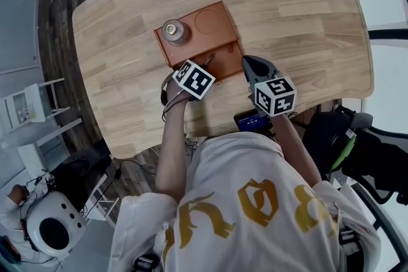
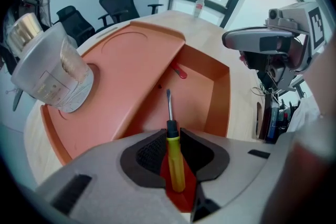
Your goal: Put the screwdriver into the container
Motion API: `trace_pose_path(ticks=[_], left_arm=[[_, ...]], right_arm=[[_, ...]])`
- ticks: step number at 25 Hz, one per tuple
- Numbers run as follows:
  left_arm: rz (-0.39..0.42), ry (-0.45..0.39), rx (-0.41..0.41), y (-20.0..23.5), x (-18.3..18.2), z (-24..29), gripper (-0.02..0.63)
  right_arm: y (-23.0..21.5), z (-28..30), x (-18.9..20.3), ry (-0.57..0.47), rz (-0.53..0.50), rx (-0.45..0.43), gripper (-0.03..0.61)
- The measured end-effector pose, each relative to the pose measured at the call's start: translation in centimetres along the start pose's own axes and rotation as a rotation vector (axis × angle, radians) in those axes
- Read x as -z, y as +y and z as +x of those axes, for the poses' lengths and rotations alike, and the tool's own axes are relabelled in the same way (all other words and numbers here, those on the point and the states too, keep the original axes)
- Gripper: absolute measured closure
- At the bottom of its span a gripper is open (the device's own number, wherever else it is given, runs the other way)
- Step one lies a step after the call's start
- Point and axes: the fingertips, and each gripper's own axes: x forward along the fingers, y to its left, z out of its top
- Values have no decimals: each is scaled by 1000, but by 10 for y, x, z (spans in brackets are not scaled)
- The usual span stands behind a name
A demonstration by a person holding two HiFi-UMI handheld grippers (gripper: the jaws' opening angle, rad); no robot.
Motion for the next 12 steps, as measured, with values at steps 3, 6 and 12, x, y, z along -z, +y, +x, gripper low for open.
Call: trace_pose_path(ticks=[3,6,12], left_arm=[[21,22,-18,0,0,3,531],[32,49,-28,1,0,6,531],[60,87,-23,0,1,11,531]], right_arm=[[-1,0,0,2,-5,1,568],[-1,1,-1,6,-8,0,568],[-2,0,0,7,-6,1,568]])
